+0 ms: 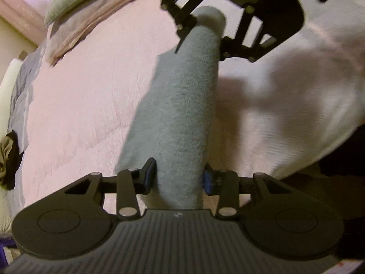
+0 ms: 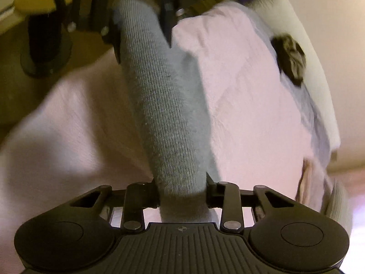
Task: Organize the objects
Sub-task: 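Carry the folded grey garment with both grippers to the dark clothes stack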
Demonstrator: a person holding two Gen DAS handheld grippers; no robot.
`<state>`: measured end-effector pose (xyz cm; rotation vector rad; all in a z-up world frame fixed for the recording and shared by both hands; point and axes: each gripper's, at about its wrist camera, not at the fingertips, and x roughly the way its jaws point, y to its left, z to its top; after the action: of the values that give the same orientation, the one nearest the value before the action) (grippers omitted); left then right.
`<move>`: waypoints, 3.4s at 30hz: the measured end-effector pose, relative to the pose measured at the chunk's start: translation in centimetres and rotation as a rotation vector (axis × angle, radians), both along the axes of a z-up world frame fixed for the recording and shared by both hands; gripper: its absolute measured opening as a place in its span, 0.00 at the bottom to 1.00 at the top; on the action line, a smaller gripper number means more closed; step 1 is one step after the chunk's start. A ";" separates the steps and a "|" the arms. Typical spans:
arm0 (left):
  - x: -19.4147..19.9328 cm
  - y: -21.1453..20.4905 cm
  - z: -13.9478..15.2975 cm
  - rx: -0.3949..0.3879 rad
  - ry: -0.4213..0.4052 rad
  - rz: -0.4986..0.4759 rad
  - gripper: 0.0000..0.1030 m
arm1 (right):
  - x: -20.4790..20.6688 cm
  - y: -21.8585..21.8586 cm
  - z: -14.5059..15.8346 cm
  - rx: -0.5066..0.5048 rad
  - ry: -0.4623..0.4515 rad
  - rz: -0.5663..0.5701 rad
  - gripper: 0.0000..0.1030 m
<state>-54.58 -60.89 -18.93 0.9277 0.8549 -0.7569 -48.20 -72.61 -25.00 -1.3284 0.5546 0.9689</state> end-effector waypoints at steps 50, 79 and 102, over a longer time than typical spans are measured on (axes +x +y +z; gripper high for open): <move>-5.7 -31.7 15.9 0.005 0.085 -1.078 0.30 | -10.3 -27.1 20.2 0.074 0.138 -1.064 0.29; -5.3 -56.8 23.0 -0.113 -0.027 -1.430 0.29 | -8.8 -49.4 30.5 0.028 -0.061 -1.388 0.29; -5.4 -57.5 0.5 -0.163 -0.297 -1.342 0.34 | -7.5 -52.1 10.1 -0.063 -0.295 -1.320 0.32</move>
<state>-59.97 -118.37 -18.48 1.3858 -0.2212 -1.7263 -55.68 -124.66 -14.87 -0.8279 1.0175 -0.3238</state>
